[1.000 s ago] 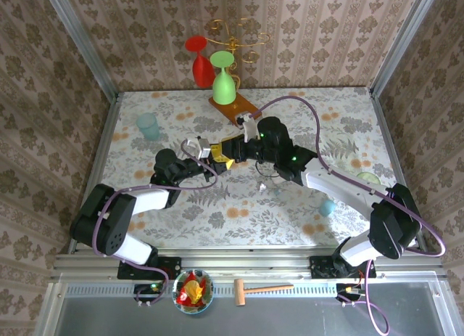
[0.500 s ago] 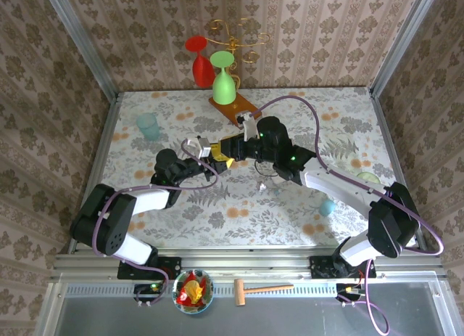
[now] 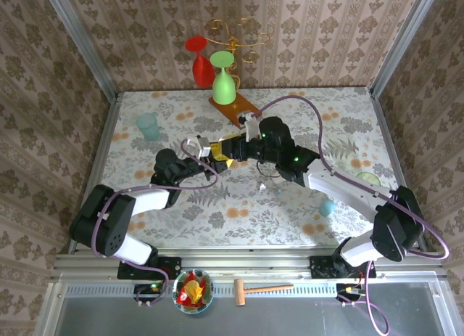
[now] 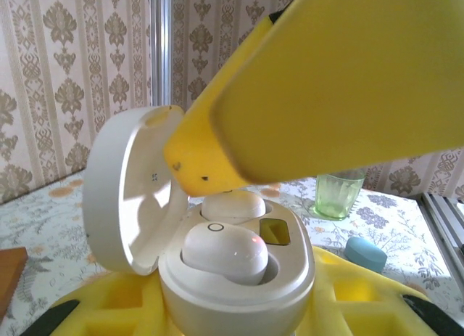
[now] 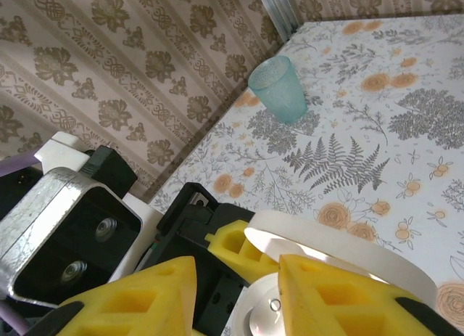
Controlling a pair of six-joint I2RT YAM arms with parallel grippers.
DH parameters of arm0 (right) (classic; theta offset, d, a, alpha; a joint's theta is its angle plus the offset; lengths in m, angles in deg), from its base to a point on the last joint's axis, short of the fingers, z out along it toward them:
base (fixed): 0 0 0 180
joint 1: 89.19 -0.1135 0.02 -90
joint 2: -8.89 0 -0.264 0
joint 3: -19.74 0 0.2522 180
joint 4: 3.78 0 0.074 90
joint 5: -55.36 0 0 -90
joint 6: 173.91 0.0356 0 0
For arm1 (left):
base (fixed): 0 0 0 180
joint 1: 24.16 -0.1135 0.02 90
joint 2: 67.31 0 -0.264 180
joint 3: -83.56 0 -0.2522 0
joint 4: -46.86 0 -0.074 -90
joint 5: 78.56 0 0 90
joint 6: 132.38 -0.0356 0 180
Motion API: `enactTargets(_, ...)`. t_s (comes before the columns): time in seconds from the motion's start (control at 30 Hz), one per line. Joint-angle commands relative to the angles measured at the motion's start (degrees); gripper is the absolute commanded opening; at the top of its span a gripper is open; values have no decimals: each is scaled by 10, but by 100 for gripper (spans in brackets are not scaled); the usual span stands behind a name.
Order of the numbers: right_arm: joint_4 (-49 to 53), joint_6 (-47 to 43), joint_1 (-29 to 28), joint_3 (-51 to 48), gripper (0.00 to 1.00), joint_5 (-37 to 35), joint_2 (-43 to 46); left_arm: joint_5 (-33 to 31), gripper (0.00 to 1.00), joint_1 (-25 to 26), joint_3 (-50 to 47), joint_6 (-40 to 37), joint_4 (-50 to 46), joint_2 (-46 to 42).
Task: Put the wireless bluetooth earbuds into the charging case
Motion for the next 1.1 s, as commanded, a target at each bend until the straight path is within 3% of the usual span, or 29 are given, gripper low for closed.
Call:
enactTargets(0.0, 14, -14, -2, -15, 38, 10, 41, -1, 3, 2, 17, -28, 42, -15)
enactTargets(0.13, -9, -15, -2, -39, 44, 16, 88, -2, 3, -3, 9, -69, 42, -12)
enactTargets(0.27, 46, -19, -1, -22, 55, -58, 103, 3, 3, -3, 1, -114, 39, -13)
enactTargets(0.4, 162, -24, -1, 53, 68, -144, 59, 23, 2, -1, -3, -149, 39, -10)
enactTargets(0.63, 333, 5, -2, 190, 73, -188, -45, 25, 2, 3, -13, -181, 41, -19)
enactTargets(0.83, 335, -11, -2, 170, 73, -155, -34, -22, 3, 3, -10, -131, 41, -20)
enactTargets(1.07, 170, 78, 34, 50, 81, -20, 48, -28, 4, 3, 2, -78, 42, -25)
